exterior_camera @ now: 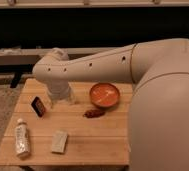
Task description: Move the arm in a circular motion
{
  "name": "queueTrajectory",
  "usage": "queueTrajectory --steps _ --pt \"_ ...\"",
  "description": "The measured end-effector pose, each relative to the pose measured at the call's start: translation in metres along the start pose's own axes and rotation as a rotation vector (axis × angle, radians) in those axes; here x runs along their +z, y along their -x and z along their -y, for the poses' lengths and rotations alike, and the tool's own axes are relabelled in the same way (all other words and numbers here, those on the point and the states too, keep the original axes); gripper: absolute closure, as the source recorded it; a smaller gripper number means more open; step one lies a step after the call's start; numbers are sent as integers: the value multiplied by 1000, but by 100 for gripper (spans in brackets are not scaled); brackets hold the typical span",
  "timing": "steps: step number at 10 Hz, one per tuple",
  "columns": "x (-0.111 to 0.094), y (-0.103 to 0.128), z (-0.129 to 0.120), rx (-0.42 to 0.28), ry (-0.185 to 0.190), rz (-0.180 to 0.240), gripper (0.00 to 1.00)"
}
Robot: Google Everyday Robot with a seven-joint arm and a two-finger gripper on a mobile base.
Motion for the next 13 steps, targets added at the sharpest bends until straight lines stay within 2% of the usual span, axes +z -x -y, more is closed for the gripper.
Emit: queueTrajectory --steps 2,5,8,11,13 --pt "-3 -18 2 -7 -6 5 35" --pt "-7 -26 0 -11 0 12 35" --pt "-10 -48 17 18 5 17 35" --pt "-12 -55 8 23 16 24 35" --pt "-13 -53 17 16 13 30 35"
